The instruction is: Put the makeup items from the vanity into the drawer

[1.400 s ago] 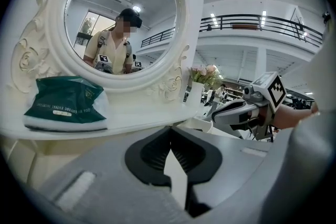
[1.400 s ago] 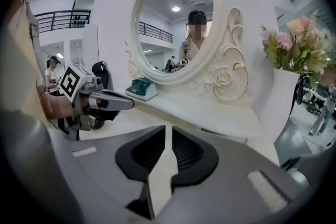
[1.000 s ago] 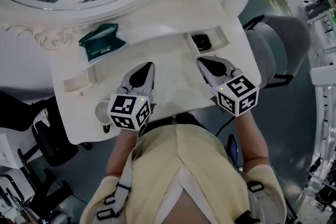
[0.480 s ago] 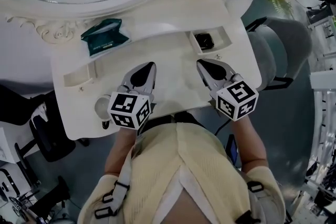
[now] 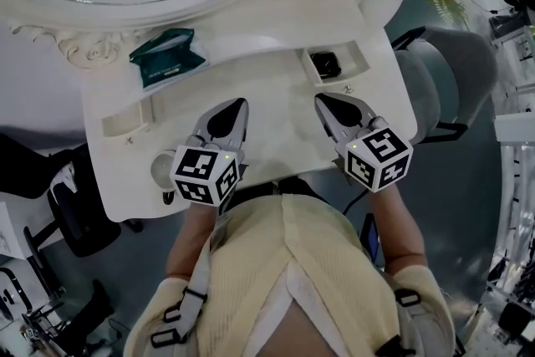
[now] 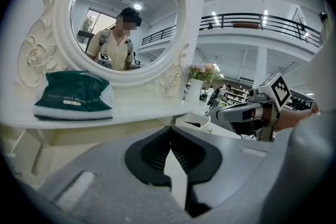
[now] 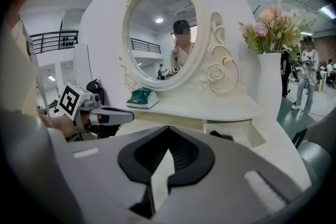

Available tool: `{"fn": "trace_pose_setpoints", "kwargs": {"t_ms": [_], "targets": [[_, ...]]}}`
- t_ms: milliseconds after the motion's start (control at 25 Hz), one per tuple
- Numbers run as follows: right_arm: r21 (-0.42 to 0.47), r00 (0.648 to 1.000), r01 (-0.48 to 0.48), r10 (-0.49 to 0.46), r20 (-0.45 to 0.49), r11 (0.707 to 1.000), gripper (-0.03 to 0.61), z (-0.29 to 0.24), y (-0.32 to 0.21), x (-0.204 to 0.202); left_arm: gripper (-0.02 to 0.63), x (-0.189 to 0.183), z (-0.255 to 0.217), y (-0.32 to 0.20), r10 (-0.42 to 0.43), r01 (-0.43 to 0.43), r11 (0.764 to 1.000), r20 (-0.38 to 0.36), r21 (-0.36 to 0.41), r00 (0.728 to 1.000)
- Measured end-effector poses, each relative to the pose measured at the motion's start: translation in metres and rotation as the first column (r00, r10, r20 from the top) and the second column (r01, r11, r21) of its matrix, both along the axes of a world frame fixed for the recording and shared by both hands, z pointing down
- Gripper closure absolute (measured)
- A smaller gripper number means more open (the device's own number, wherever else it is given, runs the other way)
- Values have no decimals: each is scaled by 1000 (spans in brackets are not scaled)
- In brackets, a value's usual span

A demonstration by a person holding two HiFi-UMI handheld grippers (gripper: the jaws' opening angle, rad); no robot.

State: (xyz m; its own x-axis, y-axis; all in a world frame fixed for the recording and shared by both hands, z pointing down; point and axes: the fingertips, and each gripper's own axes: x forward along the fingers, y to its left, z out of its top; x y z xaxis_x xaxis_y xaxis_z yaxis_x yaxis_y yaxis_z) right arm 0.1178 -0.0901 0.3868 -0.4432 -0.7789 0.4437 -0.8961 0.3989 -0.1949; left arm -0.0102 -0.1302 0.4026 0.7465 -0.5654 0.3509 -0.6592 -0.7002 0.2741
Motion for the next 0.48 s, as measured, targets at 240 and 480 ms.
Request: {"fn": "trace_pose_setpoints", "kwargs": {"t_ms": [240,480], "targets": [[4,1000,-12,12,9,1000,577,-2,1,4,615,6,-4,2,22,-22,1000,-1,5,1000],[4,1000,-17,17,19,1000,577,-3,2,6,615,13,-6,5,39,-40,999,-33,-14,999]]}}
